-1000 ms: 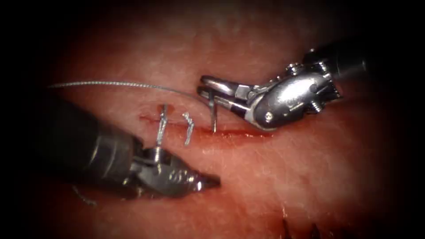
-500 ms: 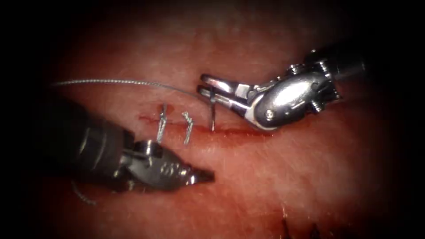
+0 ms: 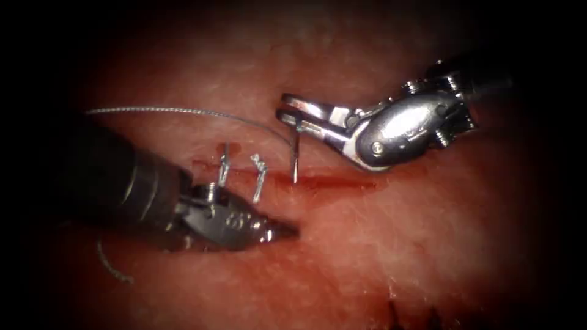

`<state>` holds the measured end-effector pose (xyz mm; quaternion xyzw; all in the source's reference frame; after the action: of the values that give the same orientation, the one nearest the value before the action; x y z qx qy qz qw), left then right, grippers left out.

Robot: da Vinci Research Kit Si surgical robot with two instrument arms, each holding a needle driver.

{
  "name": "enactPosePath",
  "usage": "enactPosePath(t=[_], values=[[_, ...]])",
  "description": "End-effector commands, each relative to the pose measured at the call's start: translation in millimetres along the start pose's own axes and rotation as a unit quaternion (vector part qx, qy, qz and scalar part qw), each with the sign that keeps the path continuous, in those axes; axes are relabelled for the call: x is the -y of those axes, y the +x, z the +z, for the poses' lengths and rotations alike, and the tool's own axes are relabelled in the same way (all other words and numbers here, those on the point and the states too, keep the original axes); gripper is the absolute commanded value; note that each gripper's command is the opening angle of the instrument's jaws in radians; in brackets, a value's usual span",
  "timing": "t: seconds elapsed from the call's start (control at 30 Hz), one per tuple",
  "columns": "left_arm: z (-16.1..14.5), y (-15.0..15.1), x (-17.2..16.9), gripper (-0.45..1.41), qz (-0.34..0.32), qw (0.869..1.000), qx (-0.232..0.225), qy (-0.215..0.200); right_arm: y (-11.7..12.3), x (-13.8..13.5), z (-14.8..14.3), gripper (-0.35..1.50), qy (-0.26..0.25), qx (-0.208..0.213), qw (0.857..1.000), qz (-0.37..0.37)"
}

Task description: Wound Closure

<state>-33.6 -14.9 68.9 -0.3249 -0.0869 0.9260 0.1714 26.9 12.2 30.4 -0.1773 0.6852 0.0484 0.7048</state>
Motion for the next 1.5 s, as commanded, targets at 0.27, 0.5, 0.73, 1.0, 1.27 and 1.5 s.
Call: enactPosePath(t=[0.27, 0.5, 0.73, 1.0, 1.27, 1.5], values=[[0.5, -0.3, -1.1, -0.45, -0.001, 1.000, 0.001, -0.002, -0.4, 1.1, 0.4, -0.35, 0.005, 0.003, 1.000, 0.025], [0.7, -0.4, -1.0, -0.45, -0.001, 1.000, 0.001, -0.002, -0.2, 0.7, 0.5, -0.35, 0.005, 0.008, 0.997, 0.077], [1.0, -1.0, -0.6, -0.45, 0.002, 1.000, 0.001, -0.001, 0.0, 0.2, 0.6, -0.35, 0.010, 0.022, 0.993, 0.119], [1.2, -1.2, -0.5, -0.45, 0.003, 1.000, 0.002, 0.002, 0.2, -0.1, 0.6, -0.35, 0.004, 0.040, 0.989, 0.143], [1.5, -1.9, 0.2, -0.45, 0.005, 1.000, 0.004, 0.009, 0.3, -0.6, 0.8, -0.35, 0.008, 0.053, 0.977, 0.208], [1.3, -2.3, 0.5, -0.45, 0.003, 1.000, 0.005, 0.014, 0.0, -0.4, 0.9, -0.35, 0.022, 0.076, 0.950, 0.302]])
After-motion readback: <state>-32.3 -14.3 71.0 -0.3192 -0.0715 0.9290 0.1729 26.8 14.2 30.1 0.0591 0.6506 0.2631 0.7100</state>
